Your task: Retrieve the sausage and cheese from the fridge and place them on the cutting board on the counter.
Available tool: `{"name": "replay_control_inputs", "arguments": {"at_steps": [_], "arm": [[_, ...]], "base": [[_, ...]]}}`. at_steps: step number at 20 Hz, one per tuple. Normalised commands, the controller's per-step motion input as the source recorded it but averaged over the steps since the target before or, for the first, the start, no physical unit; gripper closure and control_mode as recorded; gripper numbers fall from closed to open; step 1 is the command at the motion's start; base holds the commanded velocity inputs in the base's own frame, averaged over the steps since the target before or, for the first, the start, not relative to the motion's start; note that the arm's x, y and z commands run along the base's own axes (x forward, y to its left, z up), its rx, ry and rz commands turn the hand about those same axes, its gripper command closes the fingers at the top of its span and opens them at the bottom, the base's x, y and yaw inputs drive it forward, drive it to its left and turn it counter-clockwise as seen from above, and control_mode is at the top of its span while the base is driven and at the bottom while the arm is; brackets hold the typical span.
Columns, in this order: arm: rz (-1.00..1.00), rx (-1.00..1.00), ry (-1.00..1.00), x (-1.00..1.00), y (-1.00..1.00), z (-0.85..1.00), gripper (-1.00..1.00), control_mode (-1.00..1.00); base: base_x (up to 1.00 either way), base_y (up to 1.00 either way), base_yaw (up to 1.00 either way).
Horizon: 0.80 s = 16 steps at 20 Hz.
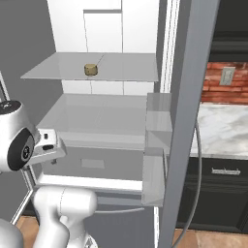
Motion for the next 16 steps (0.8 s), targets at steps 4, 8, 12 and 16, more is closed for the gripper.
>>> {"name": "replay_control_inputs", "arguments": {"at_steps": [4,8,12,16], "arm": [[0.00,0.10,-0.14,0.26,0.00,0.64,-1.00,-1.00],[-0.02,0.07,-0.02,0.38,0.00,0.81,-1.00,-1.00],[-0.10,0.01,0.00,0.62,0.00,0.65,-1.00,-1.00],[-0.09,0.00,-0.16,0.56,0.00,0.26,-1.00,-1.00]], "base": [[0.00,0.00,0.00],[0.00,0.00,0.00],[0.00,0.00,0.00],[0.00,0.00,0.00]]}}
